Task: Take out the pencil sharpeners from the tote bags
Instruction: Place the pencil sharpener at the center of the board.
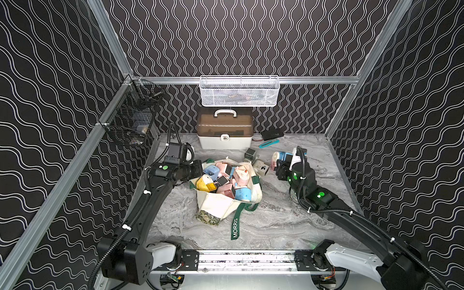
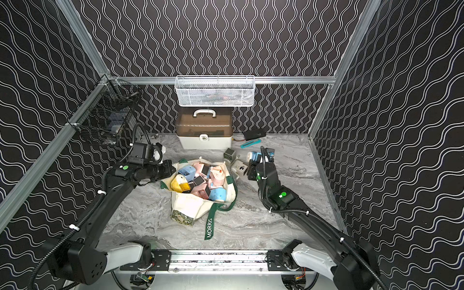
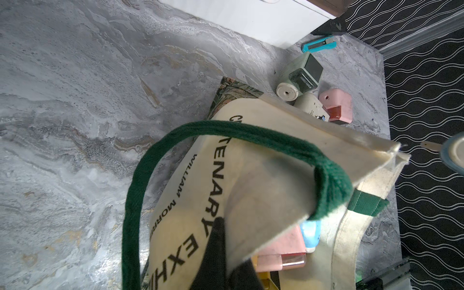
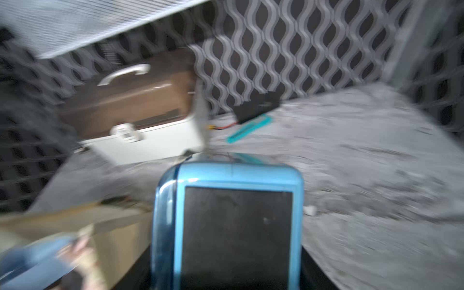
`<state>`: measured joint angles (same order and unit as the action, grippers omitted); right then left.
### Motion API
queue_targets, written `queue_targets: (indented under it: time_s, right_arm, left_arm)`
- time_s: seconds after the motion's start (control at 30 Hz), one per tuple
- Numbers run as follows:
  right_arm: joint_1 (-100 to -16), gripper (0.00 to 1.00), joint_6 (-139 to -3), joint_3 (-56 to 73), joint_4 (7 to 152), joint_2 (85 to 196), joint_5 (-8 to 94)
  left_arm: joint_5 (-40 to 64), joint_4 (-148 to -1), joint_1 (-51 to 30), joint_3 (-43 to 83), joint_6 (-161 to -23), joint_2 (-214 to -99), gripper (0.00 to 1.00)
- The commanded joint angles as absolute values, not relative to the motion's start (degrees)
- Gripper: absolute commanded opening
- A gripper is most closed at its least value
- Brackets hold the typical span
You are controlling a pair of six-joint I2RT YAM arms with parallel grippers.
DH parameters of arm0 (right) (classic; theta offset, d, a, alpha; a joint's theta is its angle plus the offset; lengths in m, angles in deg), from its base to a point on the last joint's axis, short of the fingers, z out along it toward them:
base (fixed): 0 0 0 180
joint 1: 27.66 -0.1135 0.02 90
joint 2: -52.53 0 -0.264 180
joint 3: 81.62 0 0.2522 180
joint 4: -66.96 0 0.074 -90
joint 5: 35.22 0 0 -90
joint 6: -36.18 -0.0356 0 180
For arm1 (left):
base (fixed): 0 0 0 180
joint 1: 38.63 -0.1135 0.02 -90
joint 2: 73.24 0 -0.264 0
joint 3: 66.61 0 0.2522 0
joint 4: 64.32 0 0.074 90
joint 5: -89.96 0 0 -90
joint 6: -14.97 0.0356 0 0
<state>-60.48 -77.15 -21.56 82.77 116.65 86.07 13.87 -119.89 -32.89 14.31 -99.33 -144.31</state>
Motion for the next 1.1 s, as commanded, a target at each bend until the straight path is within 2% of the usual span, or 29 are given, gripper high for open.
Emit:
queue_targets:
  time_s: [0.0,0.1,0.27,0.37,0.87,1.07]
  right_arm:
    - [-56.61,0.41,-82.01,-20.09,86.06,120.73,95.98]
    - [-50.68,0.41,-84.54,-18.2,88.81,125.97,95.67]
    - [-41.27,0.41,-86.51,-14.79,89.99,134.91,86.47]
    - [-38.48,0.41,-85.86,-12.06,90.53,139.92,83.05]
    - [-37.68,0.43,-81.3,-1.34,93.97,156.77,74.65]
    - [-37.83,0.5,-81.19,-0.65,93.33,159.73,69.48]
  left_arm:
    - [13.72,-121.55,-33.19,14.18,-99.91,-143.96,0.0]
    - [13.64,-121.58,-33.21,14.14,-99.91,-143.82,0.0]
    - [14.17,-121.45,-33.74,14.29,-100.0,-143.82,0.0]
    - [14.21,-121.31,-33.79,14.04,-100.13,-143.63,0.0]
    - [14.38,-121.35,-33.88,14.04,-100.03,-143.88,0.0]
    - [14.38,-121.41,-33.87,13.94,-100.02,-143.82,0.0]
